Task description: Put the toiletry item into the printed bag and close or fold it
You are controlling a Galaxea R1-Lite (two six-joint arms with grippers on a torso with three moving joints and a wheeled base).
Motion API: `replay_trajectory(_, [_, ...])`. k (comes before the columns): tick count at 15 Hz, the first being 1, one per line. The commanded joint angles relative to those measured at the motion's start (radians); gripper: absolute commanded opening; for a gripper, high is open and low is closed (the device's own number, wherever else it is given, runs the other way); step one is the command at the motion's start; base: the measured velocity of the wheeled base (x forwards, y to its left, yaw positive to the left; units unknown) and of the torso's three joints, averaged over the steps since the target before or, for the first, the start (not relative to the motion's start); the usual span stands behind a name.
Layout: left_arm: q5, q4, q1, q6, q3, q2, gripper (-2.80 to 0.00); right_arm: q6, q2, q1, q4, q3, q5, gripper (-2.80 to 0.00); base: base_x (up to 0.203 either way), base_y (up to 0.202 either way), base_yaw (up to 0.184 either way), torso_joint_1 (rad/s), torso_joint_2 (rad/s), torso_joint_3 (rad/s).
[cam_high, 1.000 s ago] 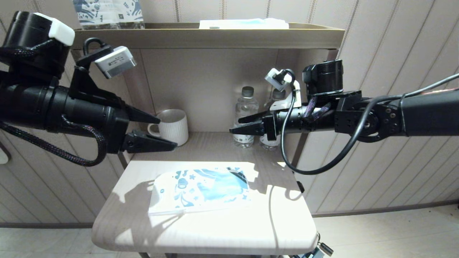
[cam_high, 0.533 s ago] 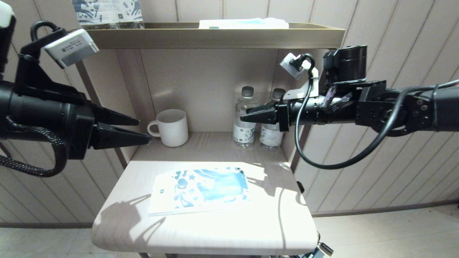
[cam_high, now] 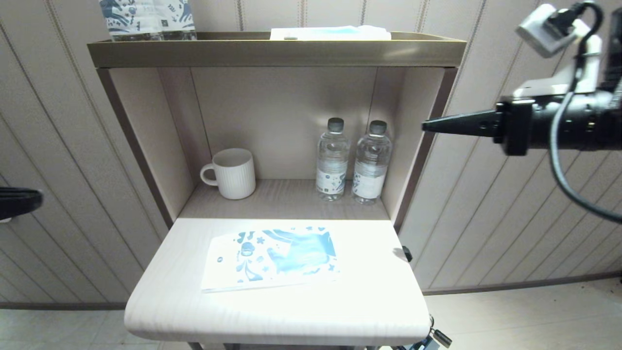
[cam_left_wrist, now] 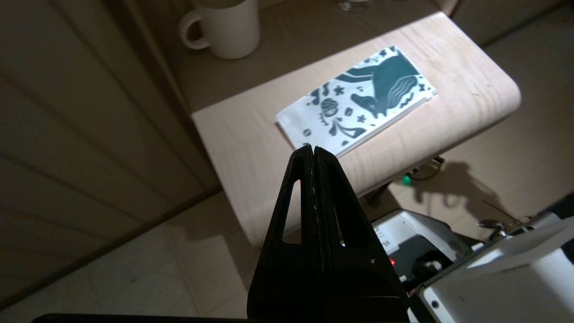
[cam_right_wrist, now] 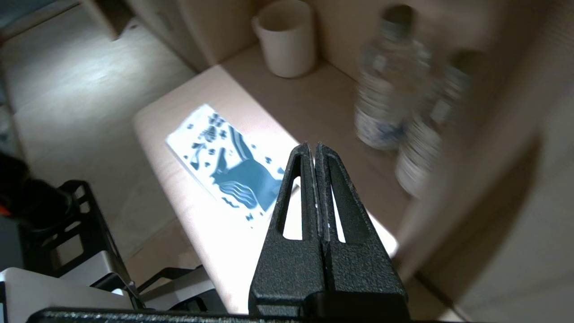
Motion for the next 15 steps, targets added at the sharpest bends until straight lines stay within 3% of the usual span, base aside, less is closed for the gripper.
replay_trajectory(1, [0.095, 0.024, 0.000, -0.020, 0.046, -0.173, -2.80, -0.001, -0.174, -0.123, 0.097, 0.044, -0.004, -2.80, 0.000, 0.000, 0.000, 0.000, 0.00, 0.000])
replay_trajectory(4, [0.285, 0.146, 0.004, -0.060, 0.099, -0.334, -2.80, -0.001, -0.326, -0.320, 0.317, 0.111, -0.012, -2.80, 0.000, 0.000, 0.000, 0.000, 0.00, 0.000])
replay_trajectory(6, [0.354, 0.308, 0.033, -0.138, 0.088, -0.378, -2.80, -0.002, -0.395, -0.435, 0.479, 0.120, -0.015, -2.80, 0.000, 0.000, 0.000, 0.000, 0.00, 0.000])
replay_trajectory(8, [0.364, 0.426, 0.113, -0.267, 0.042, -0.384, -2.80, -0.004, -0.452, -0.521, 0.607, 0.120, -0.019, -2.80, 0.000, 0.000, 0.000, 0.000, 0.00, 0.000])
replay_trajectory(9, [0.363, 0.448, 0.119, -0.295, 0.040, -0.414, -2.80, -0.006, -0.472, -0.526, 0.627, 0.128, -0.020, -2.80, 0.000, 0.000, 0.000, 0.000, 0.00, 0.000])
replay_trajectory(12, [0.364, 0.498, 0.144, -0.324, 0.097, -0.546, -2.80, -0.001, -0.507, -0.520, 0.641, 0.119, -0.062, -2.80, 0.000, 0.000, 0.000, 0.000, 0.00, 0.000])
replay_trajectory(15, [0.326, 0.562, 0.285, -0.382, 0.157, -0.636, -2.80, 0.000, -0.492, -0.527, 0.725, 0.034, -0.114, -2.80, 0.000, 0.000, 0.000, 0.000, 0.00, 0.000])
